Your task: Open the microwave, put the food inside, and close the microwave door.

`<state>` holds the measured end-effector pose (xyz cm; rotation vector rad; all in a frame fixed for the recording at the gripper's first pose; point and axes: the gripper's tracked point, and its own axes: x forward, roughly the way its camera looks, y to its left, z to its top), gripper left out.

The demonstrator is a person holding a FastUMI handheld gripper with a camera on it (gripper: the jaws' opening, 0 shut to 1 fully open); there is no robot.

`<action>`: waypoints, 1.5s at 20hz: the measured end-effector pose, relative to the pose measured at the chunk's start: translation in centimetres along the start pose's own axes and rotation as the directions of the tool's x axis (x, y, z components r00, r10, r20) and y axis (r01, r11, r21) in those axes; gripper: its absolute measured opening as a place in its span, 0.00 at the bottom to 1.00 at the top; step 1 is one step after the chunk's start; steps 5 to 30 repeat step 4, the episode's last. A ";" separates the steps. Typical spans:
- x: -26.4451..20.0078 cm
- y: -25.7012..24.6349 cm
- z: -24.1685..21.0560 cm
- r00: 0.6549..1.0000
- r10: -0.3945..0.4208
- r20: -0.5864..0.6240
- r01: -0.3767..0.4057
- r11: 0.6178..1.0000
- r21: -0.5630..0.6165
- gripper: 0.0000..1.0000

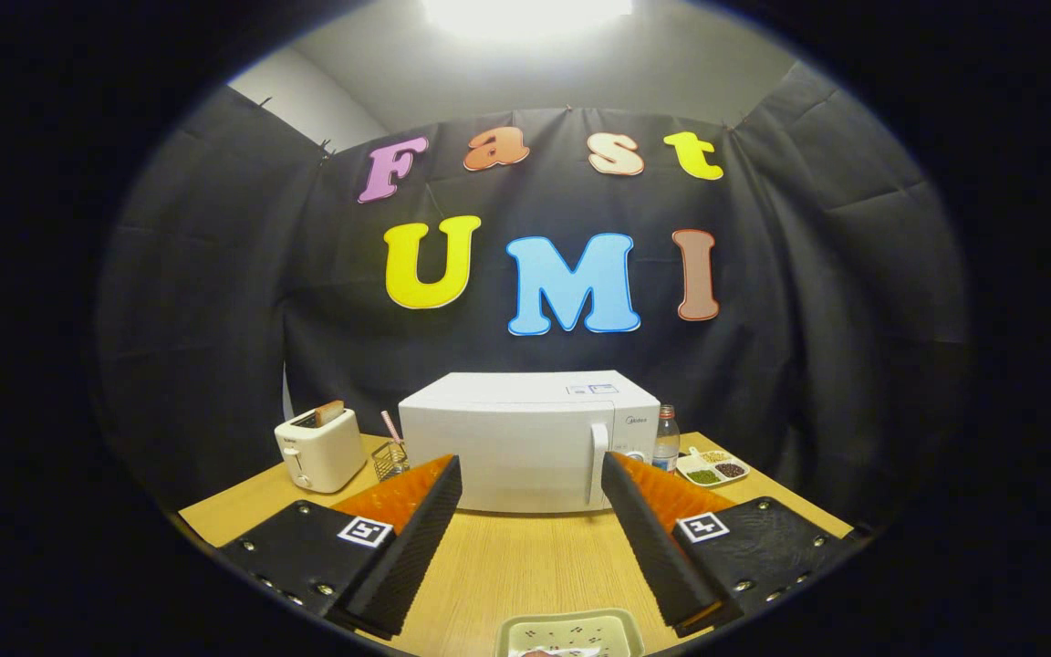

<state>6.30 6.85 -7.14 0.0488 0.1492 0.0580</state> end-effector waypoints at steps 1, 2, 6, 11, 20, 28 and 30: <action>0.0 0.1 0.0 1.000 0.003 0.002 -0.003 1.000 -0.003 0.98; -0.3 0.3 0.3 1.000 0.010 0.009 -0.010 1.000 -0.004 0.98; -0.4 0.4 0.5 1.000 0.013 0.016 -0.013 1.000 -0.004 0.98; -0.4 0.4 0.5 1.000 0.013 0.016 -0.013 1.000 -0.004 0.98; -0.4 0.4 0.5 1.000 0.013 0.016 -0.013 1.000 -0.004 0.98; -0.4 0.4 0.5 1.000 0.013 0.016 -0.013 1.000 -0.004 0.98; -0.4 0.4 0.5 1.000 0.013 0.016 -0.013 1.000 -0.004 0.98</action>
